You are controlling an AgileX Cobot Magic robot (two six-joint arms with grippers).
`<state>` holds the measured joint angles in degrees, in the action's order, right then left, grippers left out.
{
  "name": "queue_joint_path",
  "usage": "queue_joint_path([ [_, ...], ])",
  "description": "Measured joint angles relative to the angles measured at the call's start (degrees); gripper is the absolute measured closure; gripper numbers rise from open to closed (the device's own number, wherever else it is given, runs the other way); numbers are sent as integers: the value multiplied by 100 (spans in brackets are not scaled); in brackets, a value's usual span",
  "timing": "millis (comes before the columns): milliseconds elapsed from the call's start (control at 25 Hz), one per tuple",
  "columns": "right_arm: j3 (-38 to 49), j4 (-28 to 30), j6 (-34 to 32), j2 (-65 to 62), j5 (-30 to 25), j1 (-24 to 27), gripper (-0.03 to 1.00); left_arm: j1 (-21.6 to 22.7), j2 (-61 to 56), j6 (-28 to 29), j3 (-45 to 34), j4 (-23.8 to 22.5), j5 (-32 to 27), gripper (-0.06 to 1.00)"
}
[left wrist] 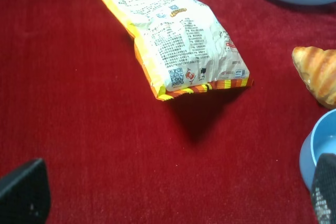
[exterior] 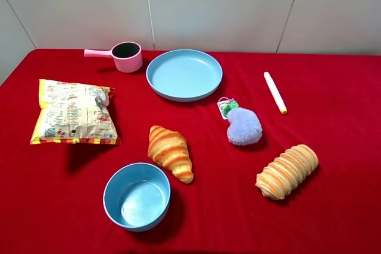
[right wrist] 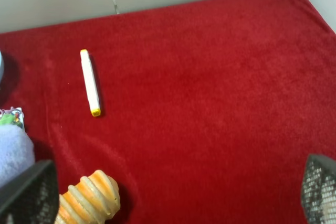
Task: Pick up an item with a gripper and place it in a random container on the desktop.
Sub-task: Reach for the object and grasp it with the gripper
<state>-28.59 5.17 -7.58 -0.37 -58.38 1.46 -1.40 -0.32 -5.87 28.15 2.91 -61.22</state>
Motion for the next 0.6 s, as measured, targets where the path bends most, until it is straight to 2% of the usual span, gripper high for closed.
queue_joint_path([
  [360,-53,-270,384,91,52,0,28,0,0,0,0,0,0,-5],
  [600,-123,-573,462,1041,151,0,28,0,0,0,0,0,0,-5],
])
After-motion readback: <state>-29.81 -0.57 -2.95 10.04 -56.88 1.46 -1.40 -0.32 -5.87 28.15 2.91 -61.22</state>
